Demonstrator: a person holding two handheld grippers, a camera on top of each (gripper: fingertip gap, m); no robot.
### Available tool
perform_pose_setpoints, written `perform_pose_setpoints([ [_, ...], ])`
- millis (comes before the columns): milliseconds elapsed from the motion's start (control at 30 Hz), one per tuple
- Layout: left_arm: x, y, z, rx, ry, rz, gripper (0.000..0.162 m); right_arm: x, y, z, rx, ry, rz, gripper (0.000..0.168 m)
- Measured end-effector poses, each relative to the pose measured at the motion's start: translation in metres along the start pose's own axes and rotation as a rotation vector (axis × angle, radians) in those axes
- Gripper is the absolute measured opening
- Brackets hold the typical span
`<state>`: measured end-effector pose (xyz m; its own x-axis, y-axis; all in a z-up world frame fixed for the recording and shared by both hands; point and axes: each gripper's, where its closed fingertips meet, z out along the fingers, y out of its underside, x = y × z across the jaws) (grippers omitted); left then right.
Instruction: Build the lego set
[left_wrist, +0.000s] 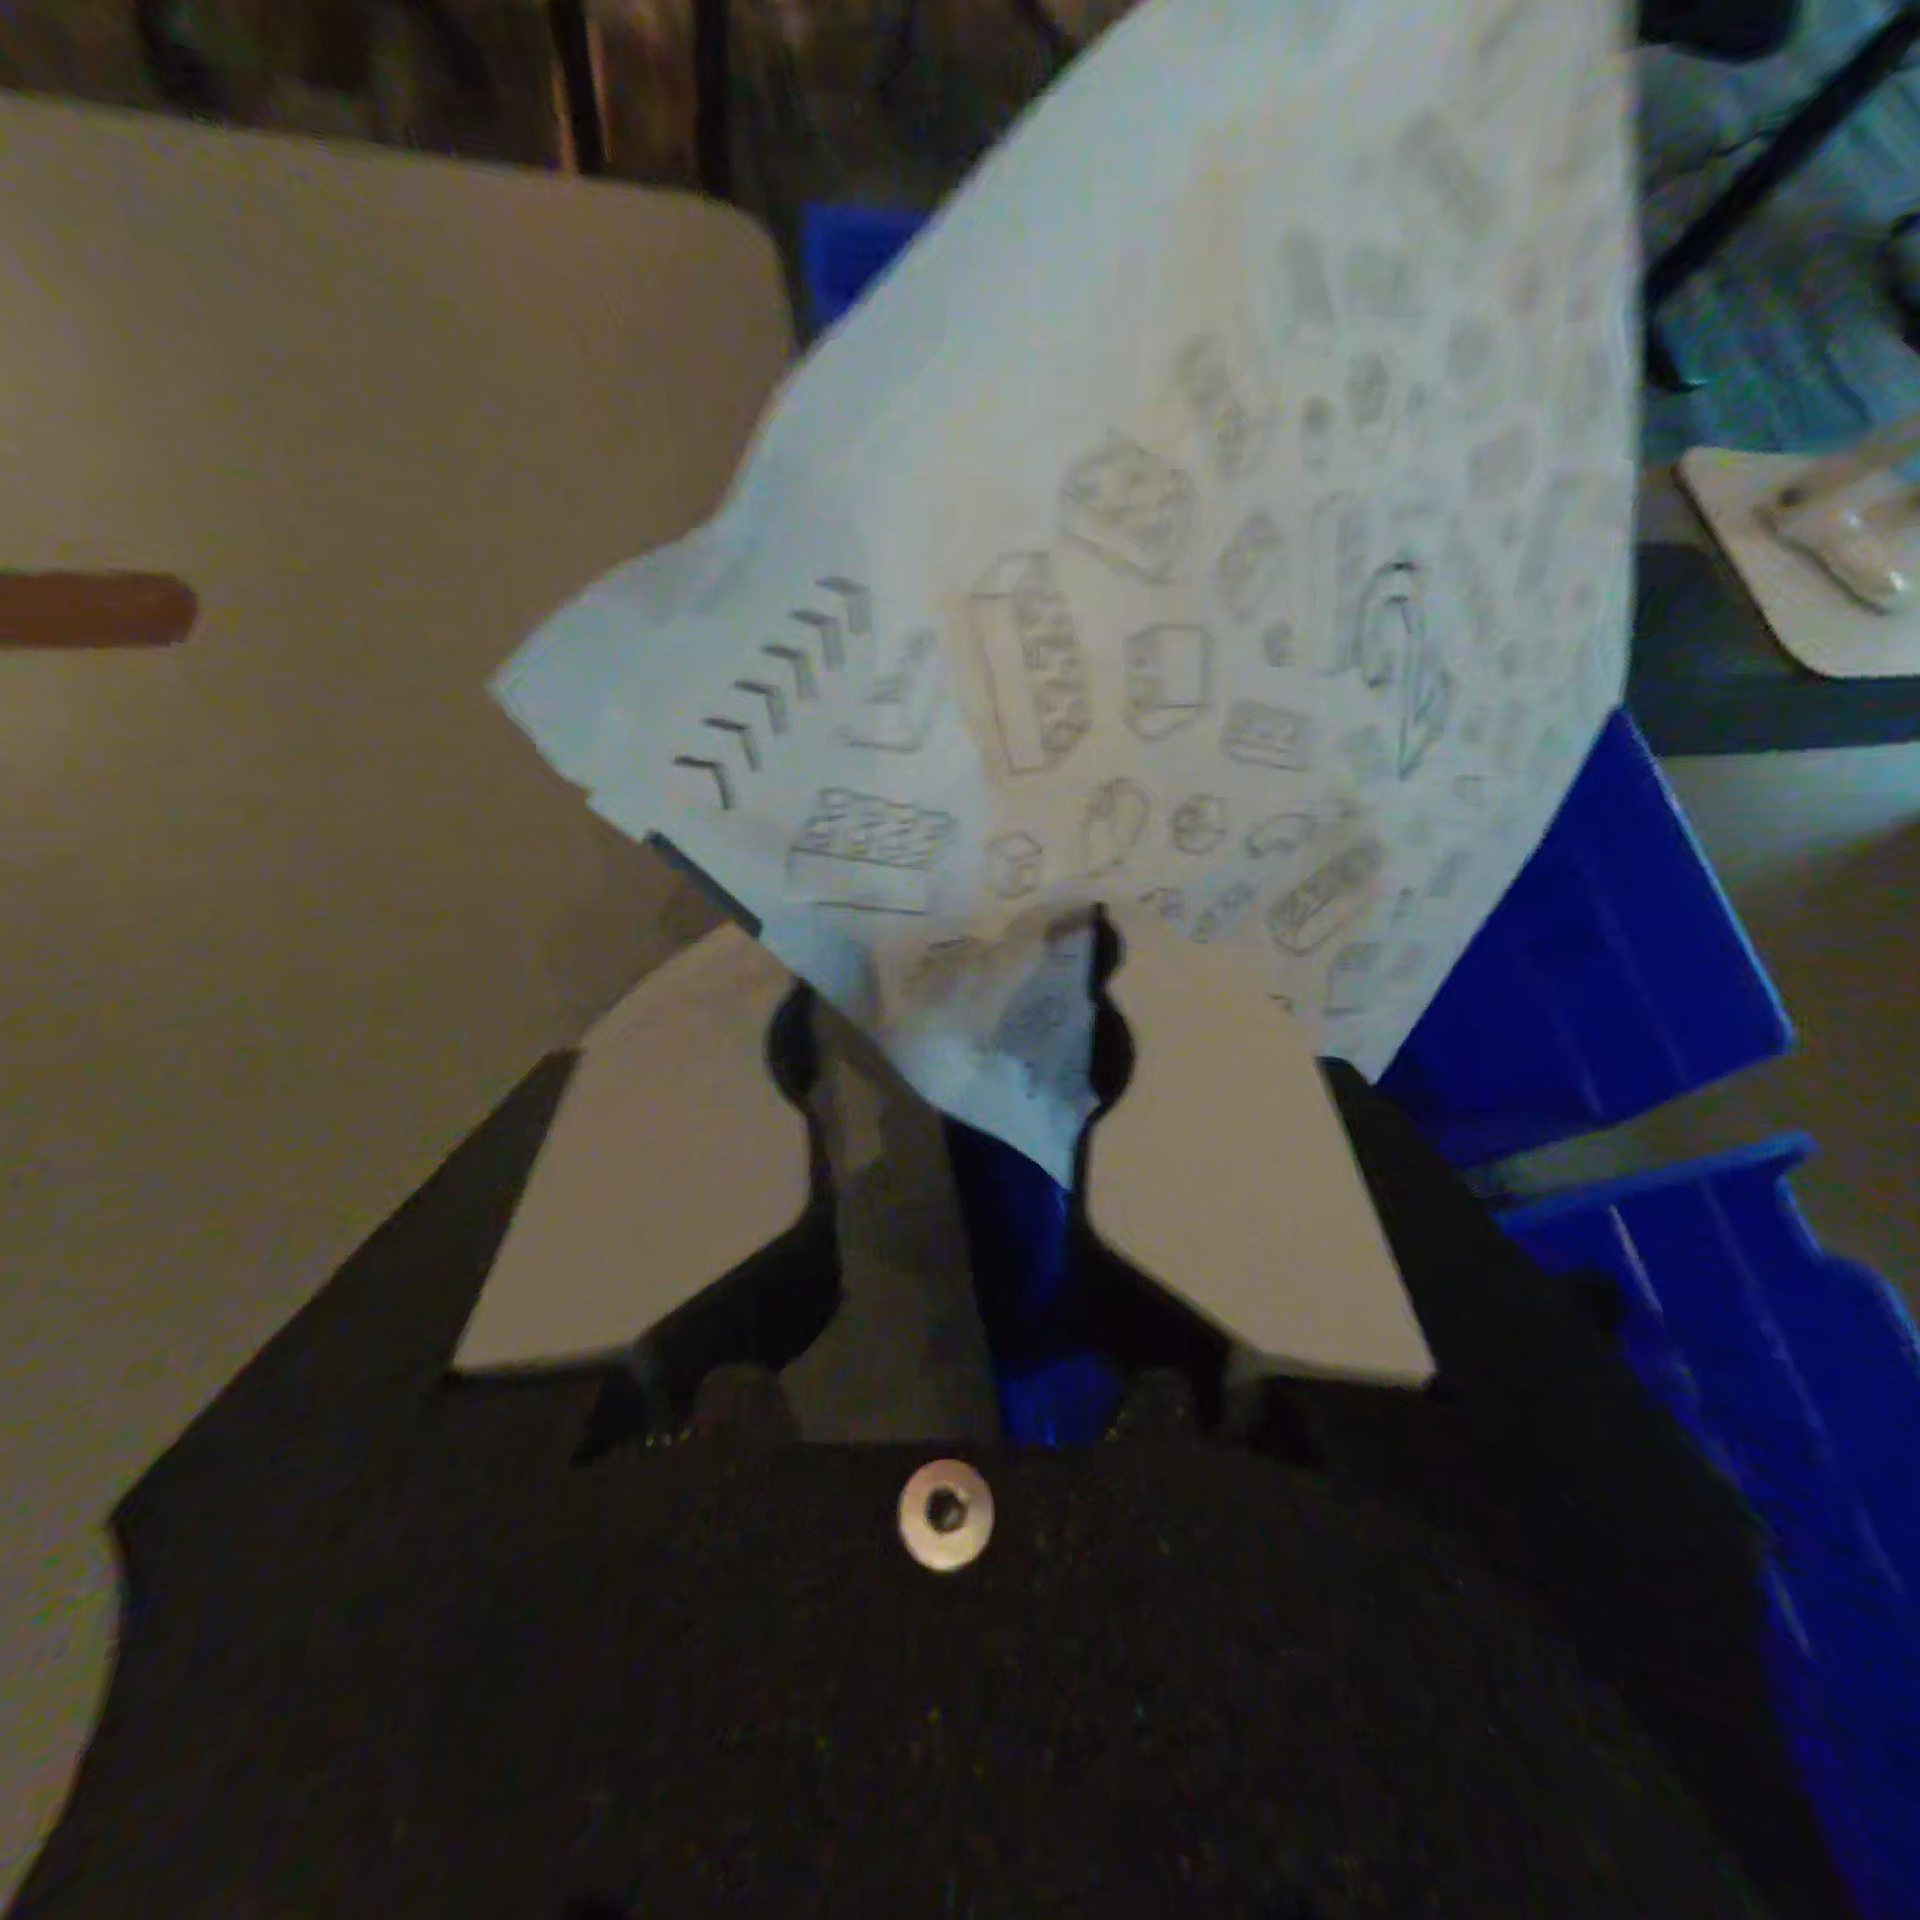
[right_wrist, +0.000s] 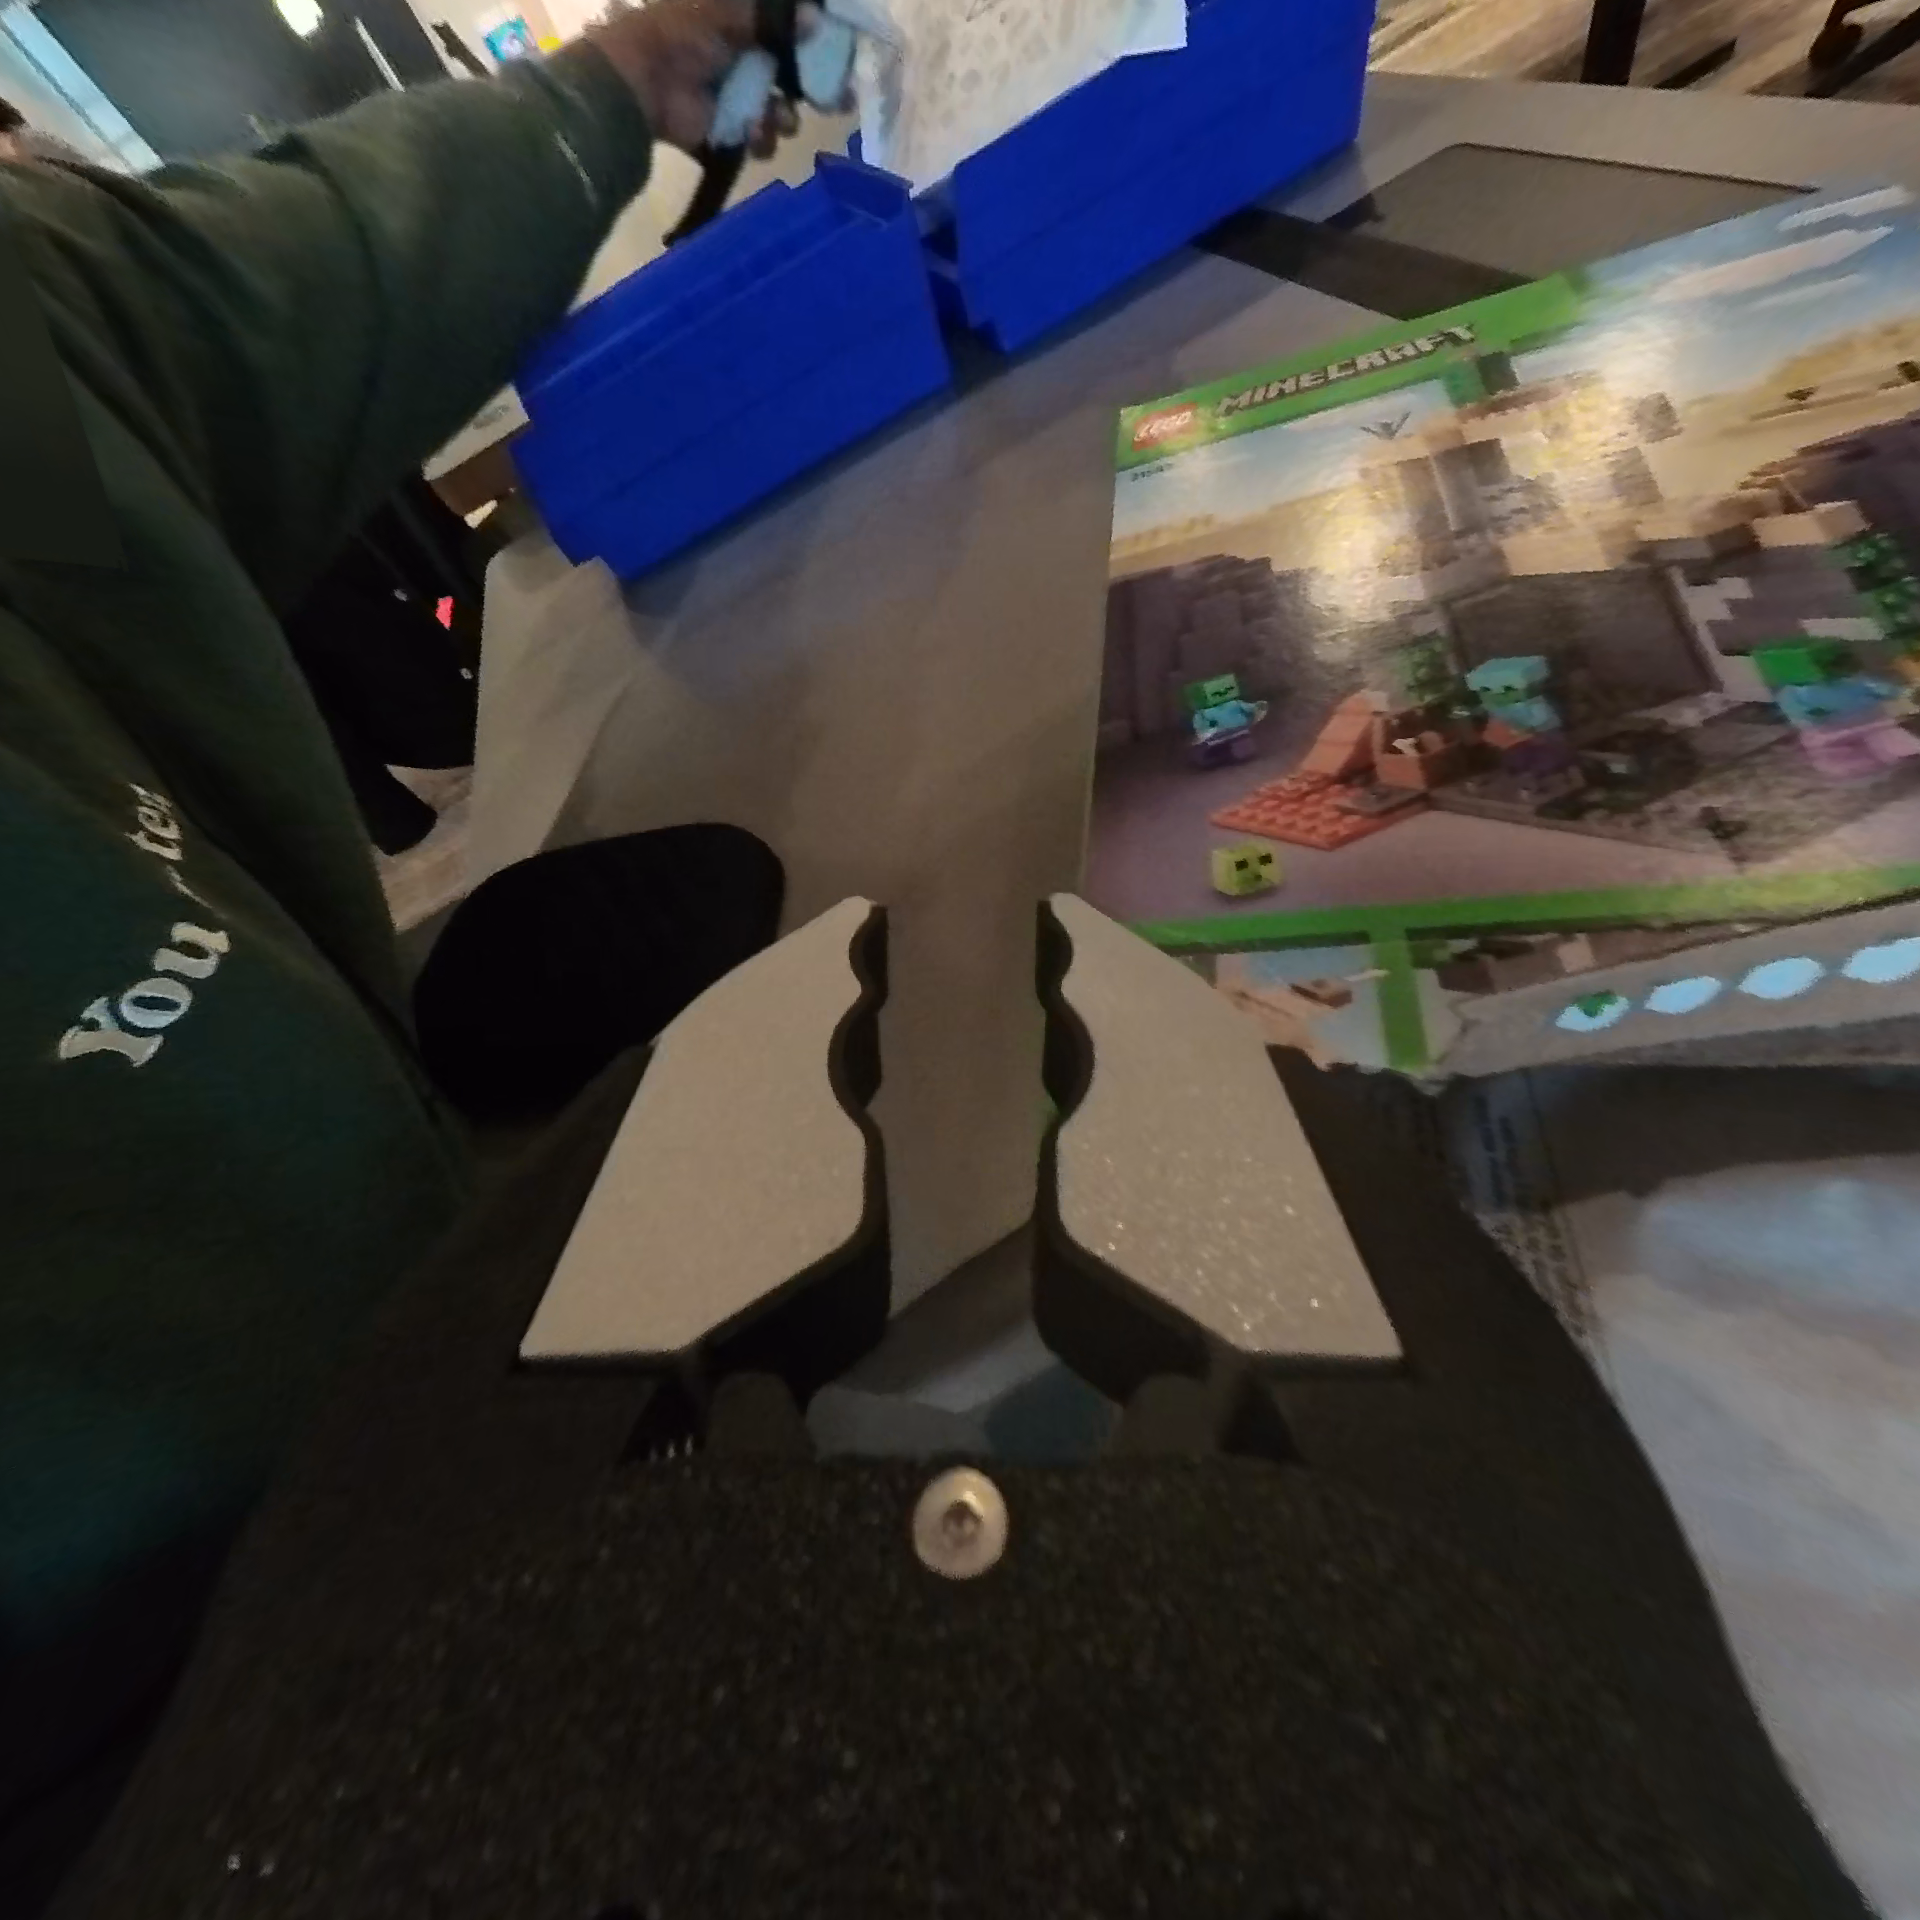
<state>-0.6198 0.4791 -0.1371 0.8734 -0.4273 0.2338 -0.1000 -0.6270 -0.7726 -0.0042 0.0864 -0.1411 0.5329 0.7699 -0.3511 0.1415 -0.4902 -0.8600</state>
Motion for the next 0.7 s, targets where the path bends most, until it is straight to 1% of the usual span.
perform_pose_setpoints([
  [67, 0.009, -0.015, -0.003, 0.095, 0.003, 0.069, 0.011, 0.0, 0.001, 0.001, -0.005, -0.004, 0.001, 0.026],
  [100, 0.012, -0.022, -0.007, 0.127, -0.011, 0.099, 0.001, 0.001, 0.002, 0.001, -0.005, -0.007, 0.003, 0.025],
  [167, 0.023, -0.028, -0.012, 0.137, -0.003, 0.122, 0.001, 0.0, 0.001, 0.0, 0.008, -0.019, 0.007, 0.025],
  [233, 0.031, -0.025, -0.015, 0.07, -0.008, 0.127, 0.001, 0.001, 0.0, -0.001, 0.017, -0.023, 0.007, 0.025],
  [300, 0.045, -0.032, -0.024, 0.044, 0.011, 0.068, 0.001, 0.001, 0.0, -0.002, 0.025, -0.029, 0.004, 0.025],
  [333, 0.053, -0.039, -0.031, 0.059, 0.031, 0.013, 0.001, 0.001, 0.0, -0.002, 0.028, -0.032, 0.001, 0.025],
  [433, 0.067, -0.062, -0.048, 0.143, 0.071, -0.174, 0.001, -0.002, 0.0, -0.003, 0.039, -0.046, -0.011, 0.025],
  [533, 0.076, -0.088, -0.062, 0.282, 0.112, -0.343, 0.001, -0.005, -0.001, -0.003, 0.052, -0.063, -0.02, 0.025],
  [600, 0.072, -0.1, -0.068, 0.381, 0.114, -0.457, 0.001, -0.007, -0.003, -0.004, 0.059, -0.073, -0.029, 0.025],
  [700, 0.059, -0.106, -0.071, 0.498, 0.107, -0.621, 0.0, -0.009, -0.003, -0.004, 0.061, -0.082, -0.039, 0.026],
])
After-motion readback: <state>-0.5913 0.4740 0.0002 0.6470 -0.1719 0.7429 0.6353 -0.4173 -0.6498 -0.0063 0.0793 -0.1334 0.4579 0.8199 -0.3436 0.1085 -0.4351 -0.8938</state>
